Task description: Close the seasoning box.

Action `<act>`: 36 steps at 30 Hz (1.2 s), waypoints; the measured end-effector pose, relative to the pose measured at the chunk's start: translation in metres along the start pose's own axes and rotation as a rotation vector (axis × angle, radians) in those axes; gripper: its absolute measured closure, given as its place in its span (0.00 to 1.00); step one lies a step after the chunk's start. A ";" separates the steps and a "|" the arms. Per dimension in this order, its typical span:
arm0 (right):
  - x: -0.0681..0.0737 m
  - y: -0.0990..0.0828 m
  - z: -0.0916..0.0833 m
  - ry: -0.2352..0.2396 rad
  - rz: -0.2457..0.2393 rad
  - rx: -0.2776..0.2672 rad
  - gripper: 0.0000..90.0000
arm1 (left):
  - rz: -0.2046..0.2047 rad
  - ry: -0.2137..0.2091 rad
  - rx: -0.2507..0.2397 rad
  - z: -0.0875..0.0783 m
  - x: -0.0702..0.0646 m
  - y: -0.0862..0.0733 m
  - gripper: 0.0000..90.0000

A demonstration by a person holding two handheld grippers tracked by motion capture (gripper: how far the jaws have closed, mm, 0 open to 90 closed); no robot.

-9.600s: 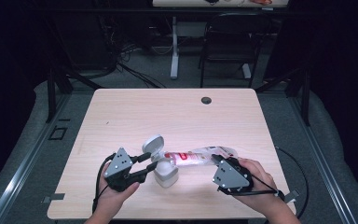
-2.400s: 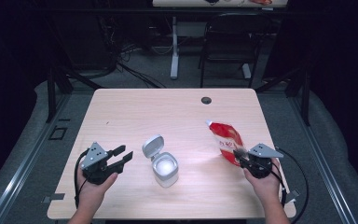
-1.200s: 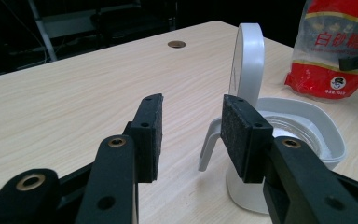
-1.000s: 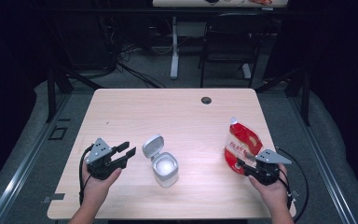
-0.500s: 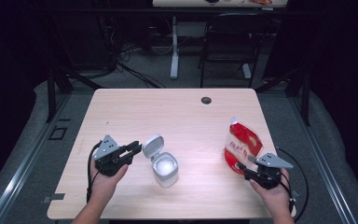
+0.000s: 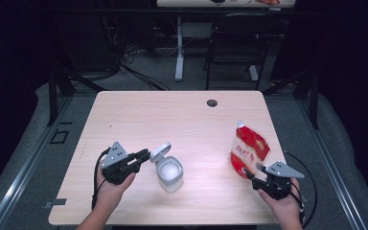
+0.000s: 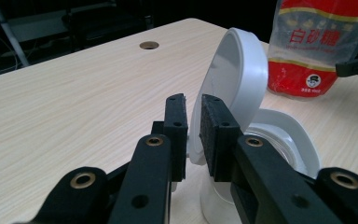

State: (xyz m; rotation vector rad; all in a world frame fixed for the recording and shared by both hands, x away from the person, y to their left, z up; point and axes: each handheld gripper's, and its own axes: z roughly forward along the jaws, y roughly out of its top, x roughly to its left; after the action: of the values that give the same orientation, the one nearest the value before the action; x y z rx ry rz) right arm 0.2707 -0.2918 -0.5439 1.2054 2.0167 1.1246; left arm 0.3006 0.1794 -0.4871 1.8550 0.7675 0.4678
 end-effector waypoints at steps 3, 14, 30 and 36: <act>0.001 0.001 0.000 -0.002 0.000 -0.003 0.54 | 0.013 -0.012 0.014 0.000 -0.004 -0.001 0.90; 0.003 -0.004 -0.010 0.002 -0.005 -0.004 0.53 | 0.026 -0.010 0.037 0.003 -0.006 -0.007 0.87; 0.003 -0.005 -0.007 0.008 0.011 0.003 0.50 | -0.072 0.078 0.087 0.000 0.035 -0.030 0.85; 0.004 -0.007 -0.002 0.014 0.009 0.016 0.50 | -0.090 0.101 0.112 0.005 0.041 -0.037 0.81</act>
State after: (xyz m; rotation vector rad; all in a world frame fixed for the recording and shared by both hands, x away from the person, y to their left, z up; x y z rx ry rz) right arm 0.2638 -0.2905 -0.5485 1.2191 2.0362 1.1260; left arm 0.3224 0.2144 -0.5238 1.9030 0.9580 0.4718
